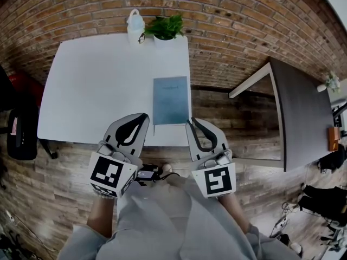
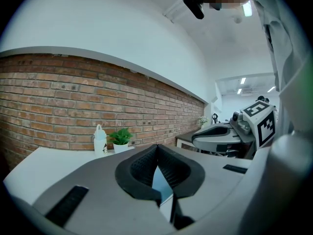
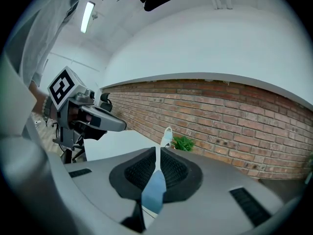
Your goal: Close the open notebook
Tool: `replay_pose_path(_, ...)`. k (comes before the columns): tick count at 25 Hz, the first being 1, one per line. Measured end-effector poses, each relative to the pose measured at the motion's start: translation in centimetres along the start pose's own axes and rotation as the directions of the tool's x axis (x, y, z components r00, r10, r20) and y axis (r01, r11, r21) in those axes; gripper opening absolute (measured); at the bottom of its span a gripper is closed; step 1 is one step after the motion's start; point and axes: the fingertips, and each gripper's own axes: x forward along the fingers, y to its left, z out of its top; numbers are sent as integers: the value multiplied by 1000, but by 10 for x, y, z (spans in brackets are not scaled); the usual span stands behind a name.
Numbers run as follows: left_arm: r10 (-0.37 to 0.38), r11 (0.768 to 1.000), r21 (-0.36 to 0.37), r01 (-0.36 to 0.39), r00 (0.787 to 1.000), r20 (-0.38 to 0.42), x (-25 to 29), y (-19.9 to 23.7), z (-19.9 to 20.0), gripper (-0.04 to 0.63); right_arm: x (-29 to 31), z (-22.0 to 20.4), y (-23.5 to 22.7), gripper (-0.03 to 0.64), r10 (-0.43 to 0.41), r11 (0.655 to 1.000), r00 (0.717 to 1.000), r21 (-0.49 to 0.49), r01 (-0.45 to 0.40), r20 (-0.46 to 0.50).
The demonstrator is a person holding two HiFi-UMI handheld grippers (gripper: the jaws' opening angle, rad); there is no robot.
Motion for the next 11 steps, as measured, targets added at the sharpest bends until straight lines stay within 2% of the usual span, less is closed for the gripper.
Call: replay_pose_path(11, 2, 1000, 1, -2, 1000, -18, -3, 2, 1, 18, 1, -1, 2, 58, -1, 1000, 1000, 1, 1, -19)
